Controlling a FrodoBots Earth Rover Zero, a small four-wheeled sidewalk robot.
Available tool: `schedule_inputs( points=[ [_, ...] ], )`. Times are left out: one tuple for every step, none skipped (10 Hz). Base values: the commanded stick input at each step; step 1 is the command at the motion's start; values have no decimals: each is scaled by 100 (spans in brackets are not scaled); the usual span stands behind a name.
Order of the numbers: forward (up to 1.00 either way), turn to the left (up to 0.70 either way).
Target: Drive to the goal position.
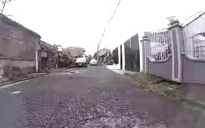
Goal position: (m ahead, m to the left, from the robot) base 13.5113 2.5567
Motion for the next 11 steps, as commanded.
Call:
schedule_inputs(
  points=[
    [100,0],
    [100,0],
    [100,0],
    [100,0],
    [100,0],
    [100,0],
    [100,0],
    [100,0],
    [100,0],
    [100,0],
    [100,0]
  ],
)
